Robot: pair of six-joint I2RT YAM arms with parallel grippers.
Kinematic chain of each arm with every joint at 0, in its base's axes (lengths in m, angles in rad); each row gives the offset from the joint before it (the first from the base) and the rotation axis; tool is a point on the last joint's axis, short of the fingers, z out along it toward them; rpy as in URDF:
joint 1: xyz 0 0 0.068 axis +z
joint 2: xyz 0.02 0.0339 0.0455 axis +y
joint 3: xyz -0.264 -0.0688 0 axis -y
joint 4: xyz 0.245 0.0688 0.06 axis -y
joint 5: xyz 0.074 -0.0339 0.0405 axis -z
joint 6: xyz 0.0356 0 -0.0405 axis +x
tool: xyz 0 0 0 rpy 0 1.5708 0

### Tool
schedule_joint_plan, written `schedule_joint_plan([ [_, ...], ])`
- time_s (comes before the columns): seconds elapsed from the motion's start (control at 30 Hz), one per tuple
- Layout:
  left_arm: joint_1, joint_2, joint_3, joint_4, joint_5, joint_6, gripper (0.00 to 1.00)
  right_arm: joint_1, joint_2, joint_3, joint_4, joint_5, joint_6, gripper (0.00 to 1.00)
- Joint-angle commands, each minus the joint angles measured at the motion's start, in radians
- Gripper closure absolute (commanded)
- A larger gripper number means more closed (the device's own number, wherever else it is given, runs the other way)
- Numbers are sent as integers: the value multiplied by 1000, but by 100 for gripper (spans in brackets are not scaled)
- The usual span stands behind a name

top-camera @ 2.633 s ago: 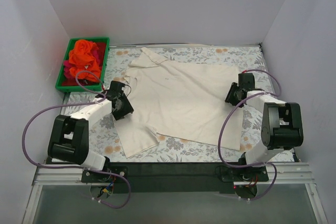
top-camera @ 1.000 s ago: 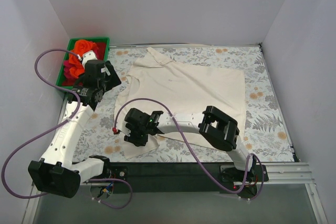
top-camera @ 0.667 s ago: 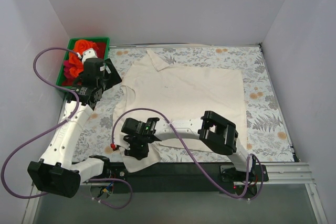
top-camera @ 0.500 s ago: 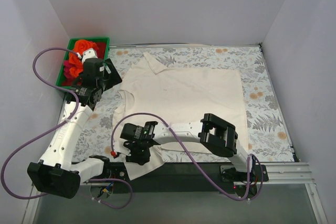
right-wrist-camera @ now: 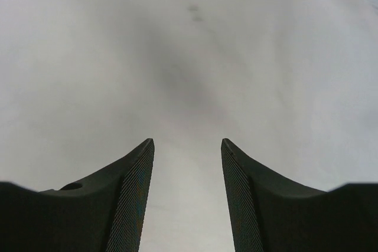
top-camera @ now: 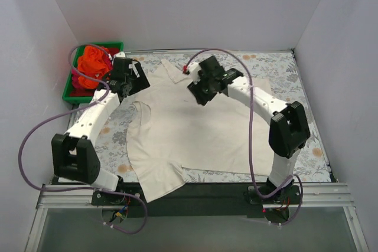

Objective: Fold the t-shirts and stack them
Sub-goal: Flatten the tshirt out

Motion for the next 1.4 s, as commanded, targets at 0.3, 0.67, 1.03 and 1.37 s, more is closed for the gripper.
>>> schedule_joint_plan([
  [0.3, 5, 552, 445, 137, 112, -62, 31, -572, 84, 79, 192, 140, 316, 55],
  [0.67, 5, 716, 427, 160, 74, -70, 36, -704, 209, 36, 269, 113, 394, 56],
  [1.03, 8, 653, 194, 145, 52, -78, 40, -721, 193, -151, 289, 122, 428, 56],
  [1.37, 9, 411, -114, 61, 29, -104, 45, -724, 35, -458, 247, 163, 564, 56],
])
